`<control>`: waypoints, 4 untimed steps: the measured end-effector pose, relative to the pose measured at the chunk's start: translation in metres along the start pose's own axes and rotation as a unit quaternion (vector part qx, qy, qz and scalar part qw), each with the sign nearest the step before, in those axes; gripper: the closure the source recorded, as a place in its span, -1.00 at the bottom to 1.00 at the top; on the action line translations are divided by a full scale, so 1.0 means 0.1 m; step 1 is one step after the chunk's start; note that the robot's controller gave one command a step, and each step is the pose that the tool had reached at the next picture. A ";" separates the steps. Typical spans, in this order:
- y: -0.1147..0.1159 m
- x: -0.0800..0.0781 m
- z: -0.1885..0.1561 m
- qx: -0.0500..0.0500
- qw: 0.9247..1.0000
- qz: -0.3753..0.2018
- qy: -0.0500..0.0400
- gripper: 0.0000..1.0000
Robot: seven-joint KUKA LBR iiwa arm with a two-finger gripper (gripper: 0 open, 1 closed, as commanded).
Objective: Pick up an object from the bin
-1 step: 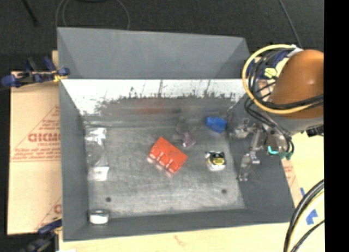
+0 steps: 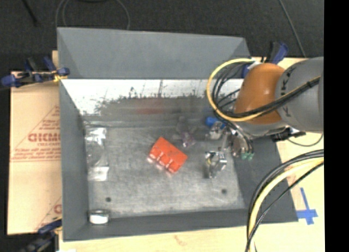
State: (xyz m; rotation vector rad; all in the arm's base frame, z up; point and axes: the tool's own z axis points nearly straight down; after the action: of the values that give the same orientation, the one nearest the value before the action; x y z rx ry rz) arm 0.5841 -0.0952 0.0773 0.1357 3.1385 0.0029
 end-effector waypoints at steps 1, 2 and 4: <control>-0.66 -0.03 0.04 0.002 1.000 0.005 -0.007 -1.00; -0.68 -0.05 -0.45 0.002 0.994 -0.111 -0.005 -1.00; -0.06 -0.07 0.02 0.005 0.955 -0.298 -0.008 -1.00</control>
Offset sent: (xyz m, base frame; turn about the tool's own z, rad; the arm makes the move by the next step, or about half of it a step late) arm -0.0056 -0.0616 -0.0073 0.0043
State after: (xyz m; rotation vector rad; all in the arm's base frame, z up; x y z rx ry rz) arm 0.5908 -0.1015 0.0748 -0.8016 3.0210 -0.0154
